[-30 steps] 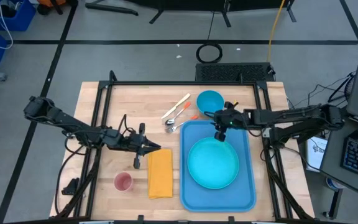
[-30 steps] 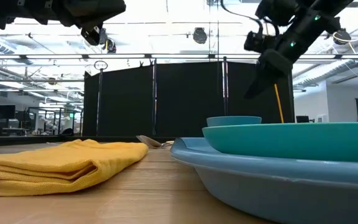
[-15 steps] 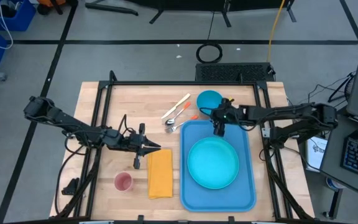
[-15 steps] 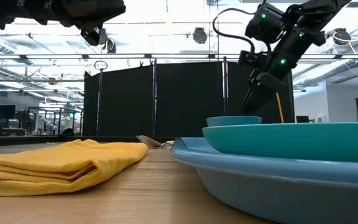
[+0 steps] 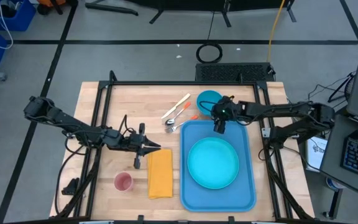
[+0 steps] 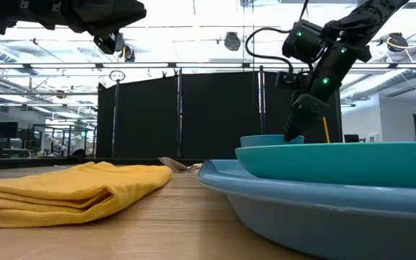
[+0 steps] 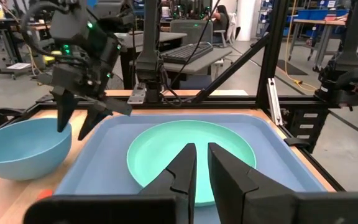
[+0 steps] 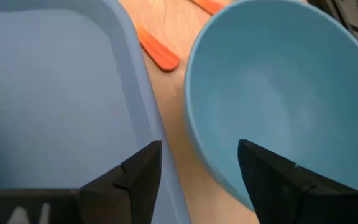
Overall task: Set up tray
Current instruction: Put the blue bowl on top of the light blue plate on the blue tray, then put the pink cup on the blue tray to the top right of the light blue plate
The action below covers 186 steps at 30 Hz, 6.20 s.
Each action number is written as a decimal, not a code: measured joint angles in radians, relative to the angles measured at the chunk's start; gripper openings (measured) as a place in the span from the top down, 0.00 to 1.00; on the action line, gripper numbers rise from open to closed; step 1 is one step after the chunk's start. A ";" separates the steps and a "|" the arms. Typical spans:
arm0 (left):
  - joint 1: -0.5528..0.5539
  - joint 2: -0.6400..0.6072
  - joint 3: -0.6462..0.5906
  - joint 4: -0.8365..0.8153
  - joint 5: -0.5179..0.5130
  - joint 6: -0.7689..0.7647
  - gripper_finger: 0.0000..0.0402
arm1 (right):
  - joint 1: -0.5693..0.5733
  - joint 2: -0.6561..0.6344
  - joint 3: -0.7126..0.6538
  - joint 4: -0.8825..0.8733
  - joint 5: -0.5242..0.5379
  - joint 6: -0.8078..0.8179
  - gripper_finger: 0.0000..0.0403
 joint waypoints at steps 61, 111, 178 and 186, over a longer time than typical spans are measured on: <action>0.000 0.000 0.000 -0.024 -0.034 -0.006 0.88 | 0.638 -0.100 0.237 -0.289 0.059 0.260 1.00; 0.000 0.000 0.000 -0.058 -0.034 -0.023 0.88 | 0.898 0.203 0.345 -0.370 -0.042 0.624 1.00; -0.134 0.000 0.254 -0.759 -0.162 -0.528 0.88 | 0.882 0.053 0.263 -0.146 0.375 0.381 0.59; -0.236 0.000 0.301 -0.985 -0.189 -0.720 0.88 | 0.880 0.052 0.254 -0.124 0.374 0.366 0.59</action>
